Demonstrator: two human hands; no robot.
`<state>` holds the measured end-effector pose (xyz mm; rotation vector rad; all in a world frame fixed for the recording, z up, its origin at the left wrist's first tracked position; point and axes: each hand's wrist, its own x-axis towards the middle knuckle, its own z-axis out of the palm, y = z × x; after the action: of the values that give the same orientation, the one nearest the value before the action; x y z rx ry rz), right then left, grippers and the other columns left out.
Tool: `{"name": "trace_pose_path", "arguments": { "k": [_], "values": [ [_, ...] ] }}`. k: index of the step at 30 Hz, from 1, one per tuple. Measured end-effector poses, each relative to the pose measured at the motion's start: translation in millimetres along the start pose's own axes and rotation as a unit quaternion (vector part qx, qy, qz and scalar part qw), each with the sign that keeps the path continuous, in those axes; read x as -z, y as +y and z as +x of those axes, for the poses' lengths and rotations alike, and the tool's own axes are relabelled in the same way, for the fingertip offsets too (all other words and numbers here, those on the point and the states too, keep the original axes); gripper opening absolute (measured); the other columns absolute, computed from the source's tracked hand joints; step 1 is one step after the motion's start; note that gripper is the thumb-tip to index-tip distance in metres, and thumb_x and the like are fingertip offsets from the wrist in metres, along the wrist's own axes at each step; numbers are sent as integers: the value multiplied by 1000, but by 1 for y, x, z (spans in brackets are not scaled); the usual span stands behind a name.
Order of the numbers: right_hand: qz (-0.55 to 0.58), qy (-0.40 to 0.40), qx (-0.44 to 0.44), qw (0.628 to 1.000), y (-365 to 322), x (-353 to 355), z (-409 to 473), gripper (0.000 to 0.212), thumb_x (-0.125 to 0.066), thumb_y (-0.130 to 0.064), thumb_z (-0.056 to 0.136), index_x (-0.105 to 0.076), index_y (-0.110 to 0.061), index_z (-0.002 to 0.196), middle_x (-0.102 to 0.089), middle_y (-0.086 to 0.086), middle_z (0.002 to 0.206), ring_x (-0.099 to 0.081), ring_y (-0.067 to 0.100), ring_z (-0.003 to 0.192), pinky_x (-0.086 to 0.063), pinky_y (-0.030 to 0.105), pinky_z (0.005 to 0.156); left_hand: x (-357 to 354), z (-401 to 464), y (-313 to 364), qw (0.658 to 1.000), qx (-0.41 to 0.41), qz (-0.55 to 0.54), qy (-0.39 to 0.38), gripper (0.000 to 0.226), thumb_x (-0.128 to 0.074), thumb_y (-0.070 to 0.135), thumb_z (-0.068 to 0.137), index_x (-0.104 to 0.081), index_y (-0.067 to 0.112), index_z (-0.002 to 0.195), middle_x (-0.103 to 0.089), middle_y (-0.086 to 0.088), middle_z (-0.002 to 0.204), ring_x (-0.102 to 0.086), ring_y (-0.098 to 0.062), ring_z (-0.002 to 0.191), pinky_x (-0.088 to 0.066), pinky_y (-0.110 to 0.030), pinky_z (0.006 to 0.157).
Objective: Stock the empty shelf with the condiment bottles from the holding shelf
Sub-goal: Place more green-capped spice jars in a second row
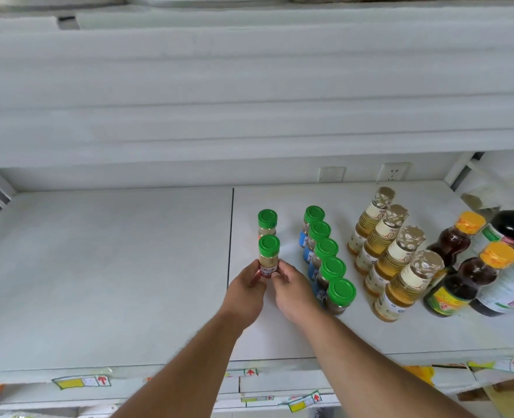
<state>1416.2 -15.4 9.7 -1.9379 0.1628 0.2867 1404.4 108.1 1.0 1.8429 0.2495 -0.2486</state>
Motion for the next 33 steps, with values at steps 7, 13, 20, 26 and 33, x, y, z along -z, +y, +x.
{"name": "trace_pose_path", "arguments": {
  "k": [7, 13, 20, 26, 33],
  "values": [
    [-1, 5, -5, 1000, -8, 0, 17, 37, -45, -17, 105, -60, -30, 136, -64, -8, 116, -59, 13, 107, -42, 24, 90, -1, 22, 0, 1000, 6, 1, -5, 55, -46, 10, 98, -54, 37, 145, -66, 17, 132, -61, -6, 123, -44, -20, 99],
    [10, 17, 1, 1000, -9, -2, 23, 36, -46, -16, 104, -62, -32, 133, -68, -4, 119, -62, 14, 106, -44, 25, 86, 0, 30, 1, 1000, 6, 1, -5, 53, -48, 14, 98, -54, 40, 144, -68, 17, 130, -64, -7, 118, -48, -21, 95],
    [23, 16, 1, 1000, -8, -1, 24, 35, -45, -16, 103, -62, -33, 129, -67, -6, 109, -61, 8, 92, -46, 16, 71, 3, 29, 2, 1000, 5, 5, -18, 51, -47, 16, 101, -52, 39, 147, -66, 17, 134, -60, -5, 124, -44, -22, 104],
    [5, 11, -11, 1000, -4, 2, 7, 41, -44, -21, 105, -53, -32, 144, -63, -8, 136, -61, 15, 117, -42, 21, 83, 9, 15, 6, 999, 34, 7, -6, 58, -50, 20, 103, -36, 30, 158, -51, 10, 150, -48, -10, 139, -35, -24, 110],
    [16, -34, -32, 999, 4, 1, -58, 49, -51, -25, 105, -45, -21, 153, -53, -6, 151, -51, 7, 134, -33, 21, 110, 12, -33, 9, 999, 23, -30, 31, 54, -58, 14, 101, -46, 22, 152, -54, 6, 150, -54, -9, 134, -37, -34, 118]
  ]
}}
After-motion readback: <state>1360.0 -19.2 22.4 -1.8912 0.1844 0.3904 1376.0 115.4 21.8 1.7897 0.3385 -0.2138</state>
